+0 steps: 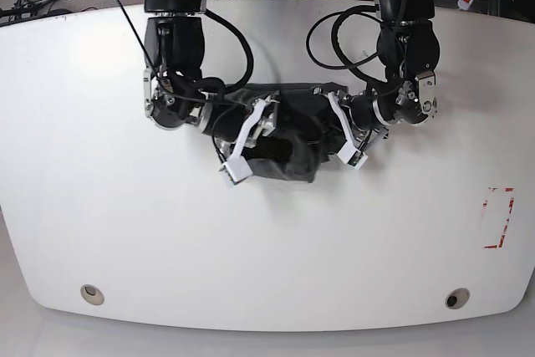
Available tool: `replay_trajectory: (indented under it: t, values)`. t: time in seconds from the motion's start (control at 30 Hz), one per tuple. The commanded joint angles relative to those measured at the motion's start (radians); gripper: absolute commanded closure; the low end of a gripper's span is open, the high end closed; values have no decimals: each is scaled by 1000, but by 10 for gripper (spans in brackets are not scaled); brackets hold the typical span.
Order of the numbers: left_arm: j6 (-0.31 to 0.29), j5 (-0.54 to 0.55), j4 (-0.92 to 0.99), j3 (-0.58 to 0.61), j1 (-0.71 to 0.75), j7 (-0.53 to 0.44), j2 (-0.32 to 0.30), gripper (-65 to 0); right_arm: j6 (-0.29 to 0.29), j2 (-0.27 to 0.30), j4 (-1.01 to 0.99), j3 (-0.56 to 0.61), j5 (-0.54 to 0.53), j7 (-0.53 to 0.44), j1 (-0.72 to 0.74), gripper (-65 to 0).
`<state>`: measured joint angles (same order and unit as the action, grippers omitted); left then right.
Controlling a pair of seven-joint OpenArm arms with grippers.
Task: Fold the T-shirt properly
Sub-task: 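Grasp both band ends and fold them together into a bundle, then push the folded bundle with the right gripper toward the left gripper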
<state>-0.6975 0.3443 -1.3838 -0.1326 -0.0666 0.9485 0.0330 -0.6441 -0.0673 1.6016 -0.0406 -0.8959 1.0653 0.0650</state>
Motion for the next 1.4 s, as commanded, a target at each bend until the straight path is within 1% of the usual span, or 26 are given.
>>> replay_trajectory:
  t: [0.0,0.03,0.07,0.13,0.3,0.33,0.43,0.57,0.6,0.73,0.8,0.93,1.07,1.13,1.2,1.3,1.37]
  values:
    - [-1,-41,-4,-2,1,51,0,-38,27,2,16,23,-29,-38,20,-566]
    - [-1,-41,-4,-3,0,51,0,-38,34,4,18,26,-35,-40,20,-585]
    - [-1,-41,-4,-5,-2,51,0,-38,36,4,21,26,-36,-41,20,-587]
    - [-1,-41,-10,-25,-2,51,0,-38,31,10,35,26,-38,-41,20,-571]
    - [-1,-41,-119,-109,1,56,2,-38,31,71,107,25,-38,-41,16,-545]
    - [-1,-41,-141,-117,1,57,2,-38,31,79,119,25,-38,-41,14,-544]
    - [-1,-41,-219,-137,6,59,-3,-38,31,126,148,31,-38,-41,12,-541]
    - [-1,-41,-297,-164,60,59,-9,-38,31,152,145,60,-27,-41,-9,-509]
    - [-1,-41,-325,-167,77,59,-25,-38,31,165,144,74,-27,-43,-11,-498]
    - [-1,-41,-394,-169,120,53,-54,-36,31,176,144,141,-27,-44,-14,-466]
    - [-1,-41,-424,-174,133,53,-57,-35,31,180,144,167,-27,-44,-14,-458]
    - [-1,-43,-506,-252,179,56,-60,-35,31,174,142,198,-27,-47,-12,-452]
    - [-1,-43,-524,-329,193,57,-126,-35,31,172,99,250,-27,-112,-4,-450]
    - [-1,-47,-524,-368,216,57,-184,-35,31,172,59,305,-27,-162,17,-450]
    - [-1,-44,-524,-404,232,57,-226,-35,33,172,15,347,-27,-191,32,-447]
    - [-1,-49,-524,-456,244,57,-279,-35,33,172,-45,397,-27,-250,58,-415]
    - [-1,-50,-523,-505,268,54,-316,-35,33,172,-79,434,-27,-297,81,-379]
